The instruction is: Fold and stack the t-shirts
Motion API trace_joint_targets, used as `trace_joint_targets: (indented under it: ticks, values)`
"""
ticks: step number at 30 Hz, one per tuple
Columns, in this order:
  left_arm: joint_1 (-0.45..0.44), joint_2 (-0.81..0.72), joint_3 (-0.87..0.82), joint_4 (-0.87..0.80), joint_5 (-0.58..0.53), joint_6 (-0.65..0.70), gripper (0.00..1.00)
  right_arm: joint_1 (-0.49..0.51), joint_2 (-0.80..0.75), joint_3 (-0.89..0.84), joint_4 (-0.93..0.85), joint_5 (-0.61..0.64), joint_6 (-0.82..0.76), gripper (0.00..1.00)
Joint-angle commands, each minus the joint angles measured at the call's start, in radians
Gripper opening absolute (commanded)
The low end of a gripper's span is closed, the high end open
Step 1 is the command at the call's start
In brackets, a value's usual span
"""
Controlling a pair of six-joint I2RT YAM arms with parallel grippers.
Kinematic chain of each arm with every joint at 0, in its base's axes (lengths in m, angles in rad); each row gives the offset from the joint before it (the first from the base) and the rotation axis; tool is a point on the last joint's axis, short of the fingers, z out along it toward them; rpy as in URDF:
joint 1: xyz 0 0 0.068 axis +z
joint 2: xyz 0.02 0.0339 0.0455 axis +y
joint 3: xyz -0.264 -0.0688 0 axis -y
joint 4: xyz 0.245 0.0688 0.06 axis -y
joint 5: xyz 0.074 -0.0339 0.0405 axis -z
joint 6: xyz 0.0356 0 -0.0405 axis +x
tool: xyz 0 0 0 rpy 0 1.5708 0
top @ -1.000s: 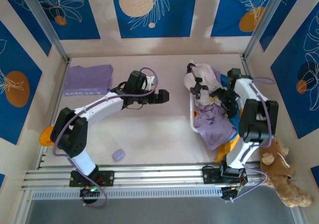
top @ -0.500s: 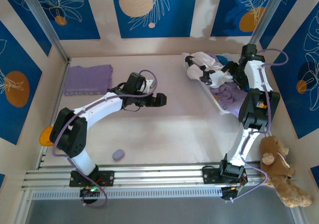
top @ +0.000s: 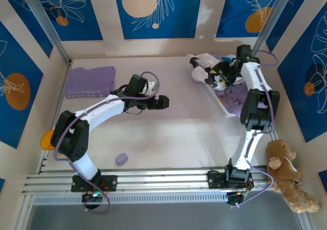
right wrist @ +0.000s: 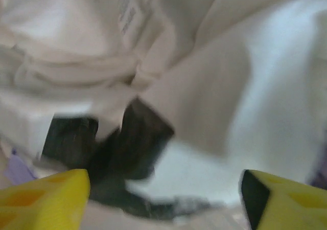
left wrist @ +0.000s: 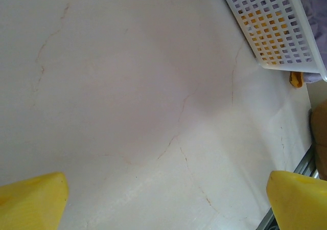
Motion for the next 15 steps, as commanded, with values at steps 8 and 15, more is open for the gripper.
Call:
trace_joint_targets:
  ticks: [8,15]
  values:
    - [0.058,-0.125,-0.022,-0.065,-0.004,0.034,0.99,0.072,-0.310,-0.062,0.095,0.199,0.041,0.00]
    - [0.216,-0.235,-0.072,-0.097,0.054,-0.088,0.99,0.139,-0.667,-0.260,0.341,0.108,0.009,0.00]
